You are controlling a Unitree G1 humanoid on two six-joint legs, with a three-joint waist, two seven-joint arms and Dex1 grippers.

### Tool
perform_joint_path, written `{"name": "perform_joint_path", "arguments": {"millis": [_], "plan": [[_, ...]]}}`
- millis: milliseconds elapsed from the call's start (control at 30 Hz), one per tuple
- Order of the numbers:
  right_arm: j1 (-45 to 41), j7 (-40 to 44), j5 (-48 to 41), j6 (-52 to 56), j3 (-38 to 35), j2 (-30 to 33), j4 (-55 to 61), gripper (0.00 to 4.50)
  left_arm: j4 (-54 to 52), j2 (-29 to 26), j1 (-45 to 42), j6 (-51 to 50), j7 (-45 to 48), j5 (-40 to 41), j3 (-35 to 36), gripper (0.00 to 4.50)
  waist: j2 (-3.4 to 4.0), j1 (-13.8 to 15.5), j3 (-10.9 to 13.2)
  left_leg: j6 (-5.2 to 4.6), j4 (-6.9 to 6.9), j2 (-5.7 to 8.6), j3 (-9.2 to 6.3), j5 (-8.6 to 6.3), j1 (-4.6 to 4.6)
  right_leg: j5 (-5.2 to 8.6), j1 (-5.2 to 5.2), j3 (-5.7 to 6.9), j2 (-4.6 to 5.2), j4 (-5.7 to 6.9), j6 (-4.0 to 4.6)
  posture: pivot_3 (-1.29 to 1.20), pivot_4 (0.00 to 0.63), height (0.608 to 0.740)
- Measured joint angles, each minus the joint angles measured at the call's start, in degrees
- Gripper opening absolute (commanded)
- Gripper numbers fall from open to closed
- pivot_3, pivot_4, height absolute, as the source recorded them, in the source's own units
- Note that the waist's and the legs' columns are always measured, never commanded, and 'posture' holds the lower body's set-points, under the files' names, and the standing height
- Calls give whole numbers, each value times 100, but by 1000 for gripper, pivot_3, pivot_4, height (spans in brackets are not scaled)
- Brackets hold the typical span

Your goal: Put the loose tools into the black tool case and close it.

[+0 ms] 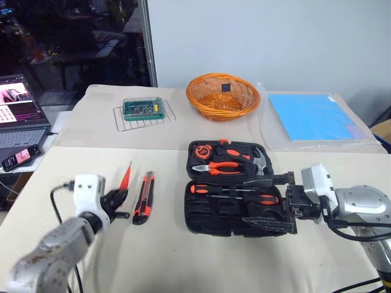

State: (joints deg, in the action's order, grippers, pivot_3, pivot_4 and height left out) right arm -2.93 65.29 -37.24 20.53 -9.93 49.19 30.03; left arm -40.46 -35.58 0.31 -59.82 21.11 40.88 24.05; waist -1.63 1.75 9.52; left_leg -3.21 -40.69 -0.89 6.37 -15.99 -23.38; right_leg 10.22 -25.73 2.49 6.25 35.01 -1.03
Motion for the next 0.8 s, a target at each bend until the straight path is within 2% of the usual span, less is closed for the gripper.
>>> {"name": "perform_joint_path", "arguments": {"millis": [67, 133, 167, 200, 233, 300, 400, 633, 800], "plan": [[224, -89, -5, 1, -189, 0, 112, 4500, 293, -891, -557, 427, 1287, 7, -501, 432, 6, 28, -2, -2, 1, 4, 9, 0, -5, 0, -6, -5, 0, -3, -3, 0, 150, 740], [345, -150, -7, 2, -297, 0, 188, 4500, 534, -1150, -973, 621, 1929, 27, -964, 432, 9, 38, -3, -19, 2, 5, 17, -1, -7, 1, -7, -11, -1, -8, -8, 0, 150, 740], [484, -179, -11, 7, -414, 0, 242, 4500, 743, -1239, -1285, 768, 2267, -73, -1381, 432, 8, 40, -2, -59, 1, 5, 18, 18, -7, 1, -5, -12, -2, -7, -8, 0, 150, 740], [733, -213, -15, 26, -625, 8, 344, 4500, 1076, -1285, -1874, 939, 2708, -295, -2063, 432, 4, 86, 0, -60, 0, 8, 12, 20, -13, 3, -1, -7, -8, -12, -10, 0, 150, 740], [835, -227, -16, 42, -706, 19, 402, 4500, 1213, -1294, -2167, 1047, 2924, -437, -2424, 432, 4, 105, 0, -62, -2, 9, 13, 21, -16, 3, 0, -7, -10, -11, -10, 0, 150, 740], [1263, -223, -16, 76, -1077, 50, 608, 4500, 1562, -1214, -2976, 1286, 3458, -875, -3419, 432, 3, 121, 0, -68, -2, 10, 14, 19, -16, 5, 5, -12, -10, -16, -16, 0, 150, 740], [1690, -150, -16, 90, -1560, 108, 745, 4500, 1996, -801, -3637, 1335, 3814, -1314, -4469, 432, 2, 52, 1, -82, -5, 12, 16, 10, -13, 7, 14, -18, -13, -21, -38, 0, 150, 740], [2044, 156, 8, 37, -2084, 200, 663, 4500, 2840, -118, -4354, 1334, 4069, -2098, -5702, 432, -4, -14, 5, -84, -13, 11, 5, 10, -6, 30, 22, -18, -19, -13, -82, 0, 150, 740], [2170, 329, 18, -14, -2311, 210, 530, 4500, 3132, 87, -4557, 1200, 4061, -2385, -5856, 432, -5, -29, 6, -85, -17, 9, -1, 10, 12, 35, 41, -21, -16, -12, -71, 0, 150, 740]]}}
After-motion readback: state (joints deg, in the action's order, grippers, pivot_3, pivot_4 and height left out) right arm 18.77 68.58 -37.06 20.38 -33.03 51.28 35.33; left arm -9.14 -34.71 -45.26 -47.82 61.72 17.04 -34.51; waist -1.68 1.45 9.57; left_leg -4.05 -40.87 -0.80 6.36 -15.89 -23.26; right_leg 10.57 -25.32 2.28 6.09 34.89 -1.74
